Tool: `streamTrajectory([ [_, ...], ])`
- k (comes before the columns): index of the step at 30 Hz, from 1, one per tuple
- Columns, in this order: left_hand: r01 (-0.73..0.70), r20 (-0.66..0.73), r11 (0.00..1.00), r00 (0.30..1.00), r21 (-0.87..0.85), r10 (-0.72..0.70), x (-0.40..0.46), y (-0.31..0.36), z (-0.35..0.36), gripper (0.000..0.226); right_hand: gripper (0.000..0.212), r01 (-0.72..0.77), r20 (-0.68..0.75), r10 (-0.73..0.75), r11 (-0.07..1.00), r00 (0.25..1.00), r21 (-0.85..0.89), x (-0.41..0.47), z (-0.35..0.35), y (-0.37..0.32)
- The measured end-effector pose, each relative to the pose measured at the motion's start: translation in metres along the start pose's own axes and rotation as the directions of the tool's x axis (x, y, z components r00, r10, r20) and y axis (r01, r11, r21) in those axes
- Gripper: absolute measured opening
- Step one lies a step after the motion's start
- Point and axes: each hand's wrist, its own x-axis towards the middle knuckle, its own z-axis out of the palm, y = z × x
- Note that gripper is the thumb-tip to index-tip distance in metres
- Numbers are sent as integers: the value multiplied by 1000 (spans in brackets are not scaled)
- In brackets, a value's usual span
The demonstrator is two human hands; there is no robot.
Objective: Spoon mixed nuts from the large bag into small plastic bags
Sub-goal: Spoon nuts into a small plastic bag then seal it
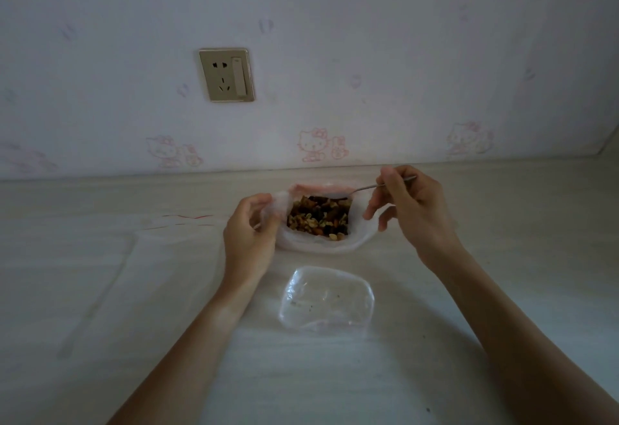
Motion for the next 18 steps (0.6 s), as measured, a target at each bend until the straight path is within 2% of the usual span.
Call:
streamTrajectory([
  [11,-35,-58,999,998,-23,34,-5,10,-3,24,42,-4,-129,3,1000,992,-8,-10,0,-10],
  [18,-54,-43,998,998,10,55,-6,13,-3,22,41,-84,-183,70,994,981,-71,-18,4,-8],
])
